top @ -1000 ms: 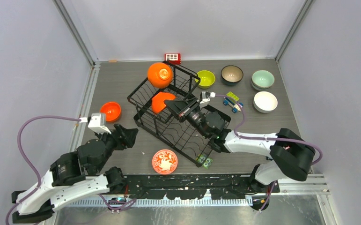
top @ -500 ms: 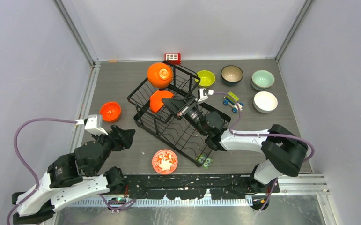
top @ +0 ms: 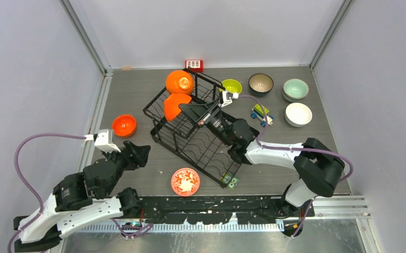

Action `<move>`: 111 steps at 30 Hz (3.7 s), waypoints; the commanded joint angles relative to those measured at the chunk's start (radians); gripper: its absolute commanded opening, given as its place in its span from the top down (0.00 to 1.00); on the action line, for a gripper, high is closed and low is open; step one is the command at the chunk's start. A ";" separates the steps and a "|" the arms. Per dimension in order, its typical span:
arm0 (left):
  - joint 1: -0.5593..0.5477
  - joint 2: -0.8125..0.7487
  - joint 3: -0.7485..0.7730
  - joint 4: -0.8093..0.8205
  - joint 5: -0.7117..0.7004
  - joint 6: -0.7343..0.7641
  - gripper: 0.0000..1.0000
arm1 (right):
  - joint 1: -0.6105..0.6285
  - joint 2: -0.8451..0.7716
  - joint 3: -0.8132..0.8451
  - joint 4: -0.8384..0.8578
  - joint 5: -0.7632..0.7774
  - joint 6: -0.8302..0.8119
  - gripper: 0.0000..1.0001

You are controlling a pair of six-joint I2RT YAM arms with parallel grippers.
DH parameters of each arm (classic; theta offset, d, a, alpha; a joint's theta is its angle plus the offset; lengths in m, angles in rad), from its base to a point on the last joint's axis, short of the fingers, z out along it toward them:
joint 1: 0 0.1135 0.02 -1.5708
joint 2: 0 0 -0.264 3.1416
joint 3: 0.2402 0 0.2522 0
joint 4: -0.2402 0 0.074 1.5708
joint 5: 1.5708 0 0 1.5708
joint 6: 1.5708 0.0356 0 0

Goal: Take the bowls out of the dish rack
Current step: Pick up the bowl from the dish rack, then place the bowl with the bowl.

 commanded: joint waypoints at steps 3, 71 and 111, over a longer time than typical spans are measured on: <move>0.003 0.007 0.040 0.005 -0.037 -0.007 0.30 | -0.036 -0.084 0.071 0.012 -0.120 -0.041 0.99; -0.213 1.098 1.251 -0.508 0.473 0.538 0.27 | 1.048 -0.104 0.908 -2.682 0.811 -1.665 0.99; -0.186 1.042 1.142 -0.410 0.117 0.415 1.00 | 1.050 -0.139 1.002 -2.491 0.795 -1.533 0.00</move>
